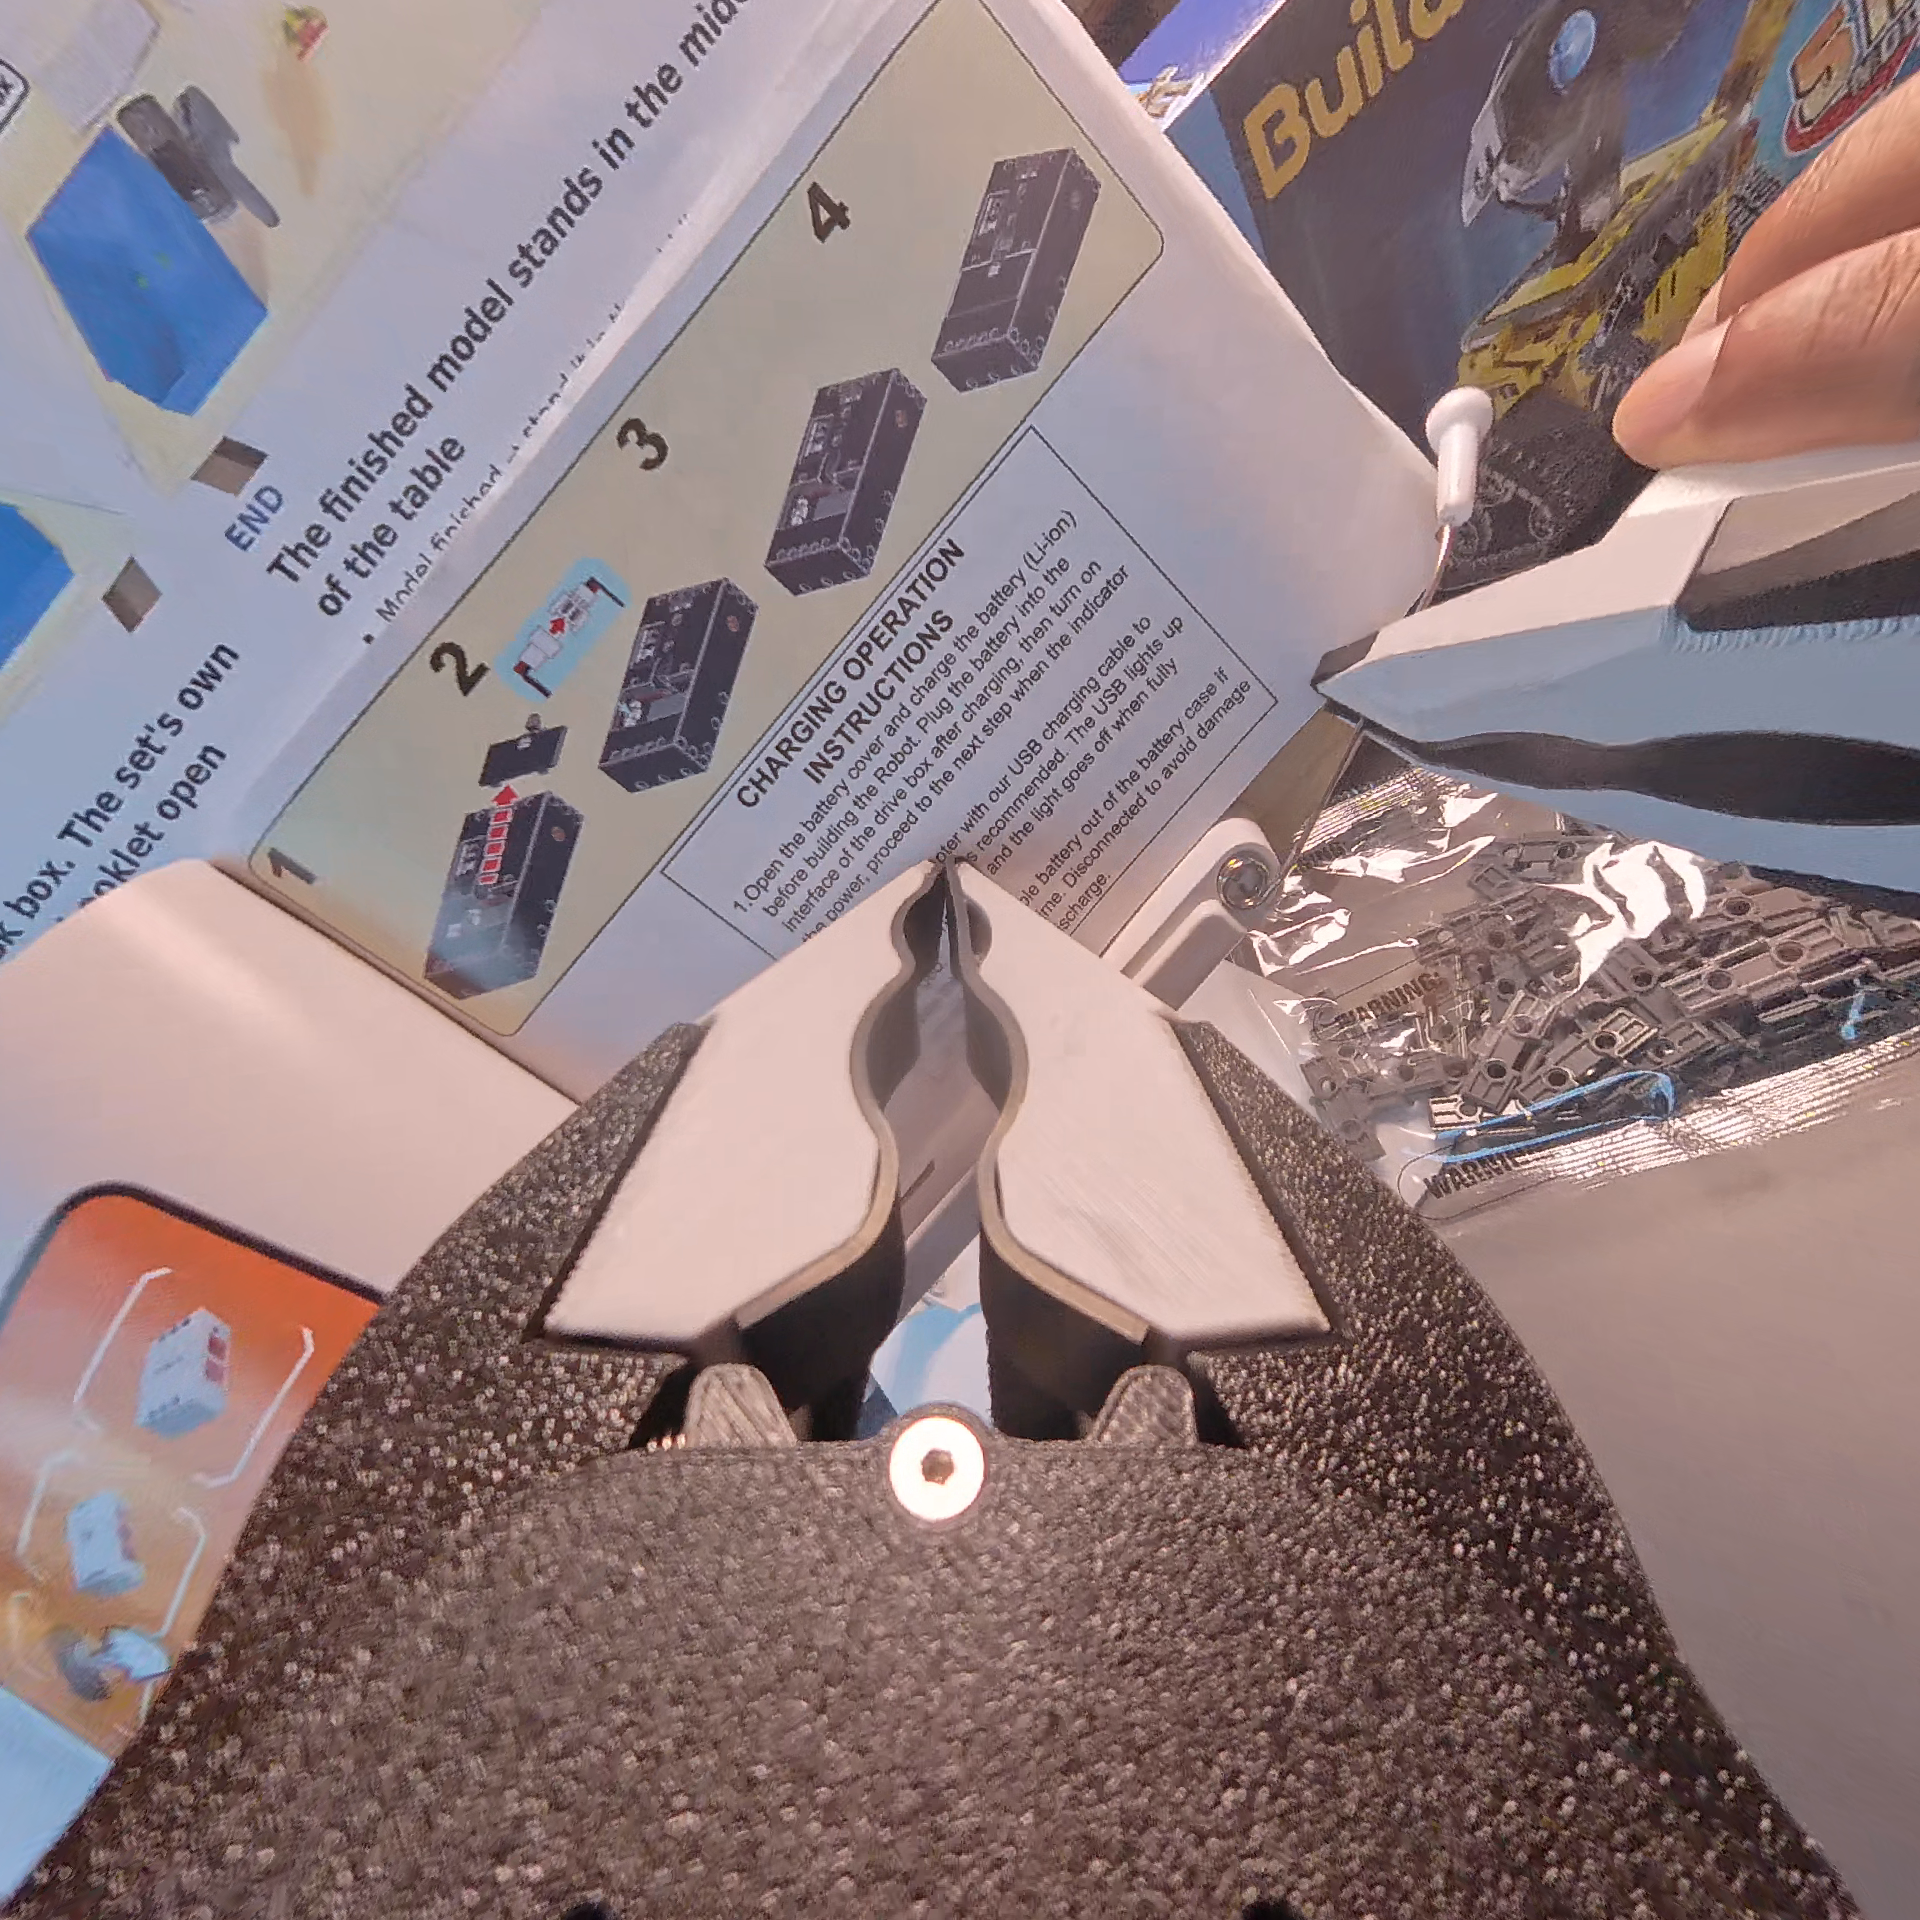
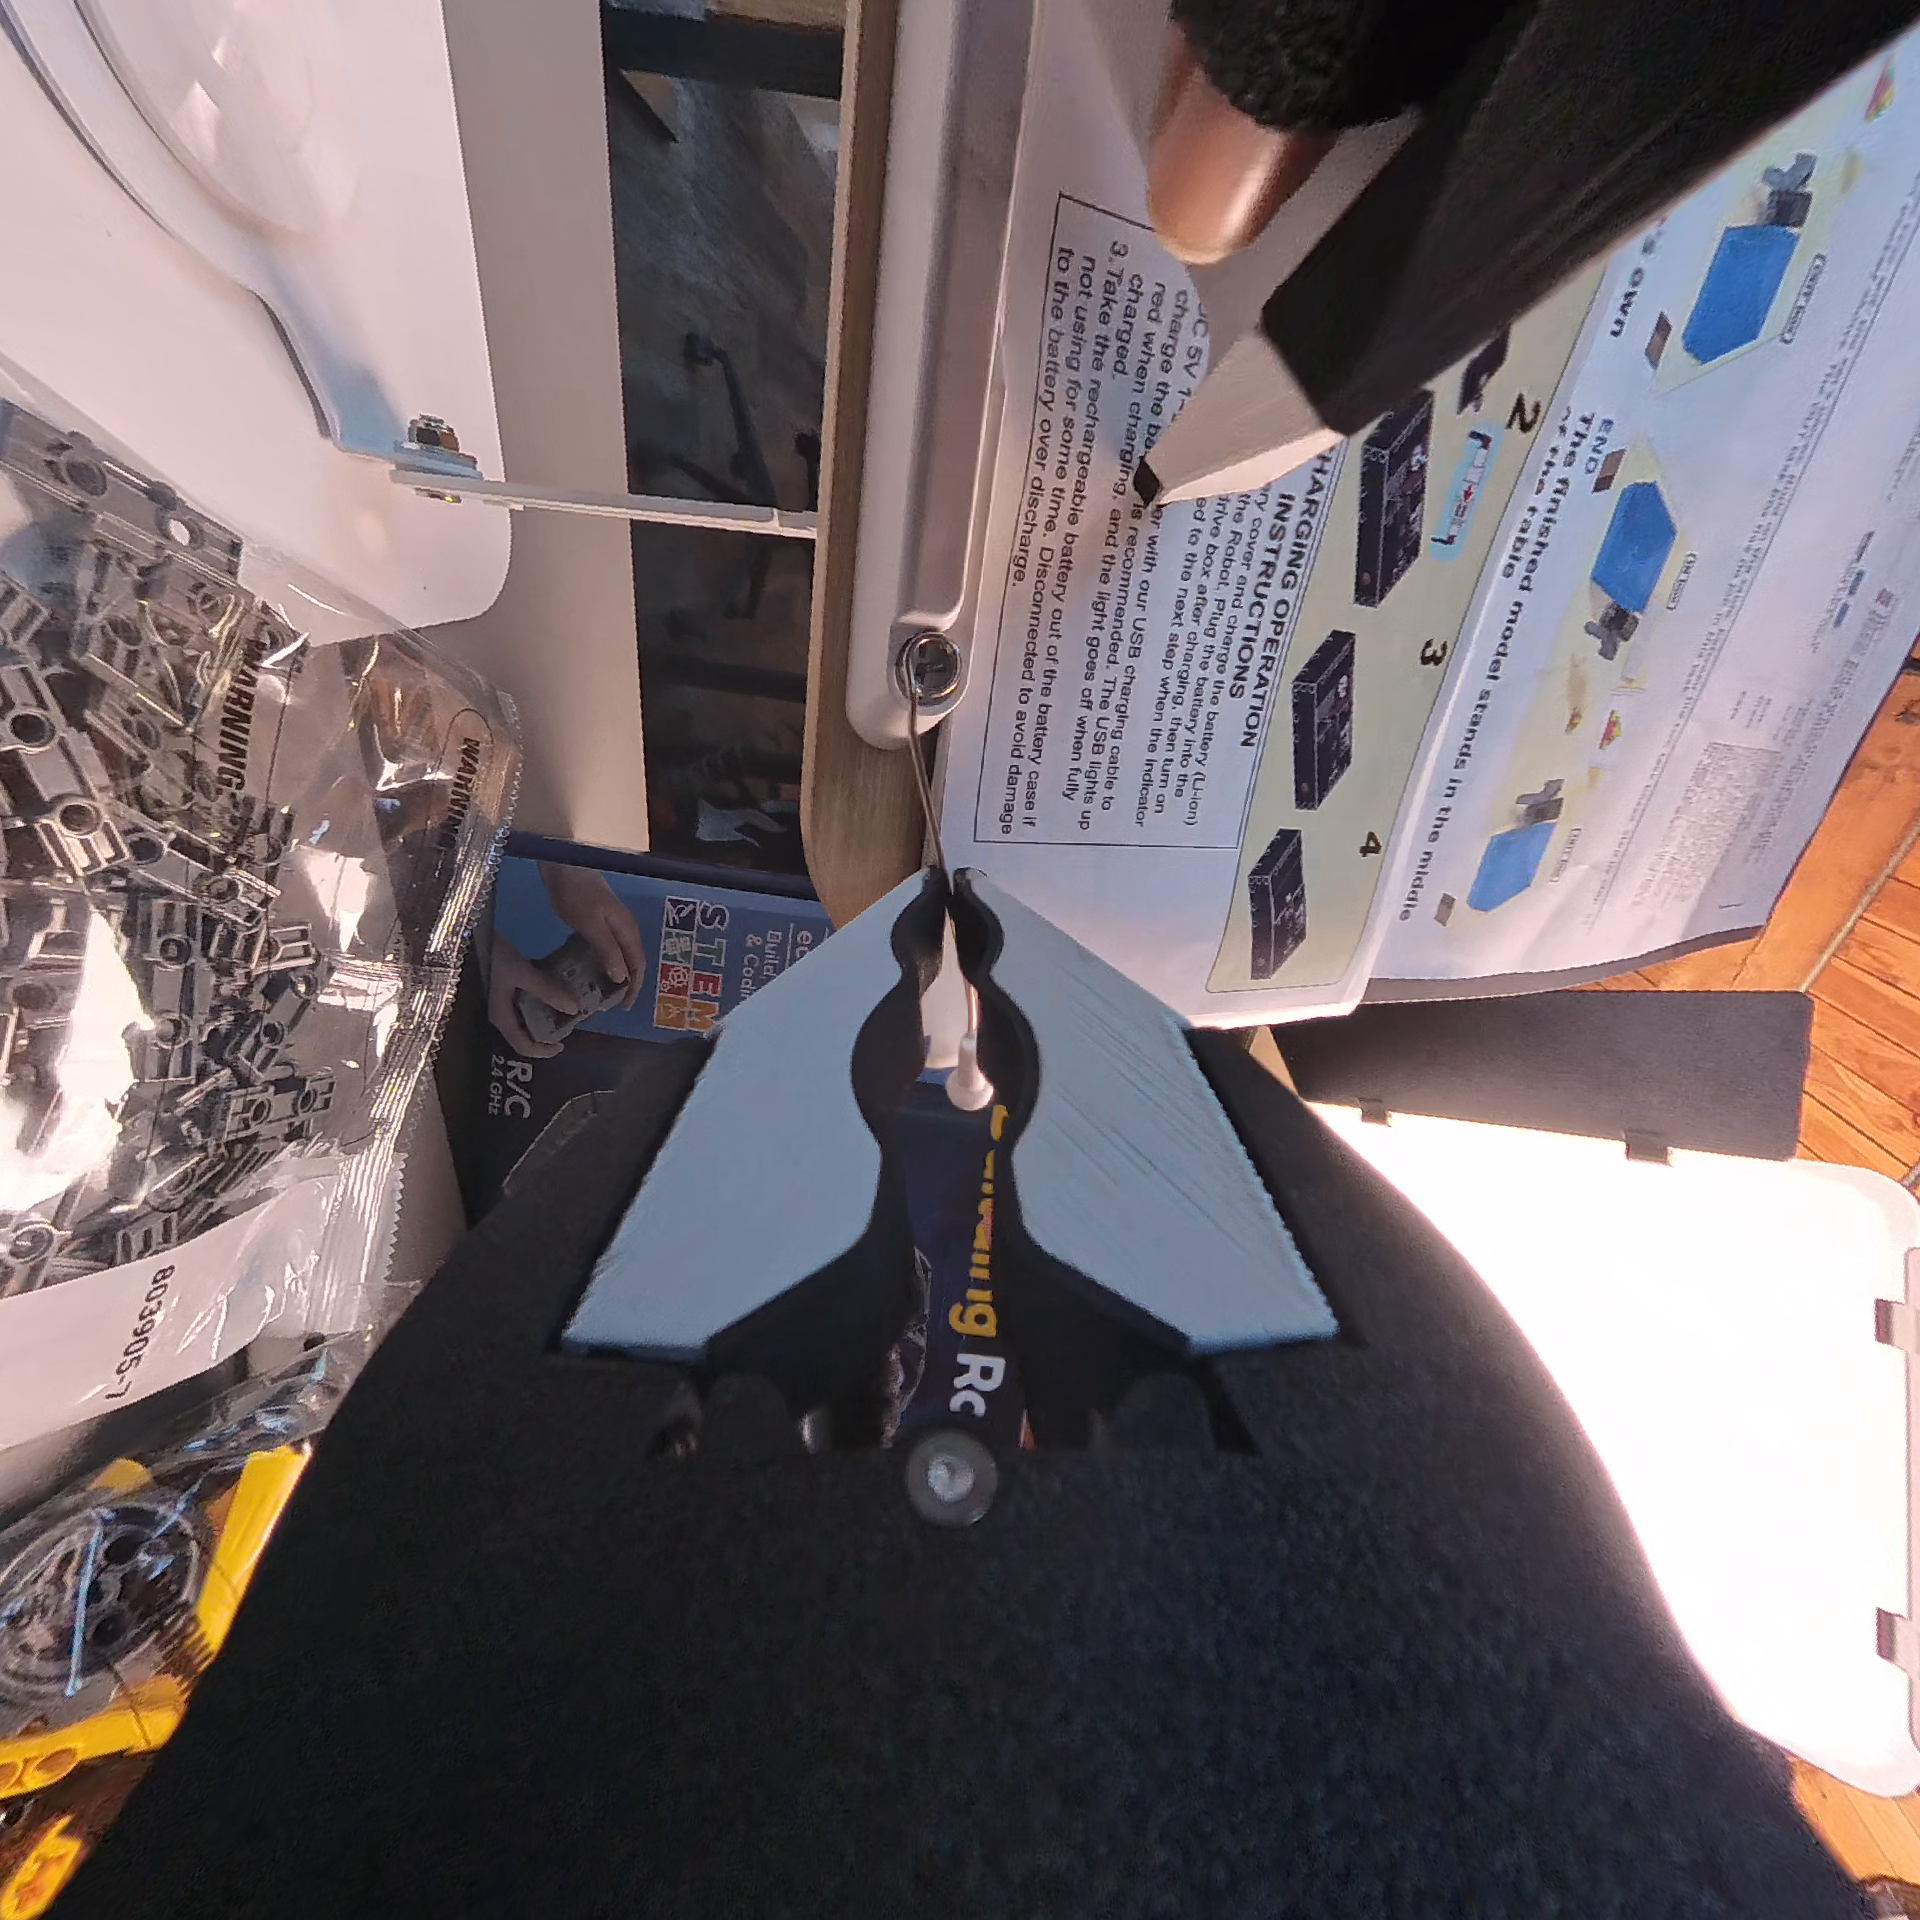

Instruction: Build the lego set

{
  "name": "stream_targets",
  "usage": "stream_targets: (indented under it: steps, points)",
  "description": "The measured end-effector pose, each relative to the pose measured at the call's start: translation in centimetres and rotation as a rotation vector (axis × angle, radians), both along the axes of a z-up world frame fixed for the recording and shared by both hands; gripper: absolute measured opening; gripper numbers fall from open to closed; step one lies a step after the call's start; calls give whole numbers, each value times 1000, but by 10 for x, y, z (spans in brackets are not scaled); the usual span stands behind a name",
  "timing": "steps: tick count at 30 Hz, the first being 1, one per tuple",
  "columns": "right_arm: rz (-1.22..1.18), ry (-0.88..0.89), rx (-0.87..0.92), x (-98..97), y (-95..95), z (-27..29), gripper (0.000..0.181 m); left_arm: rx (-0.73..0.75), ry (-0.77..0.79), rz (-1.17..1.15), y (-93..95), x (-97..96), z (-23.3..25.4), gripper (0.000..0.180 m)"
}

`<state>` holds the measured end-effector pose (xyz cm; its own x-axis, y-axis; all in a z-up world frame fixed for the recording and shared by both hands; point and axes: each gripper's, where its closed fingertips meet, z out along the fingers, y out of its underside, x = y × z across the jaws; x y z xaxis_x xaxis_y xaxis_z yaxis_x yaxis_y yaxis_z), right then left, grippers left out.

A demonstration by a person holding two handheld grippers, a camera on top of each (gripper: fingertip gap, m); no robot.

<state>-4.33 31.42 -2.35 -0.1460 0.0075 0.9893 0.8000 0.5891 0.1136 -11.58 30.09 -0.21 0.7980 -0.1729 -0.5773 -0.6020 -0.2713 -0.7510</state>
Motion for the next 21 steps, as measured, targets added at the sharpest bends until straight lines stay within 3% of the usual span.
stream_targets:
  steps: [12, 16, 21]
  points:
    - [48, -87, 158, -31, -7, 27, 6, 39, -142, -47, -3, -3, 0, 0]
    - [18, 152, -16, -27, -7, 30, 21, 61, -197, -121, -14, -5, 0, 5]
    - [36, 594, -493, -12, -18, 19, 50, 144, -272, -91, -47, -44, 8, 5]
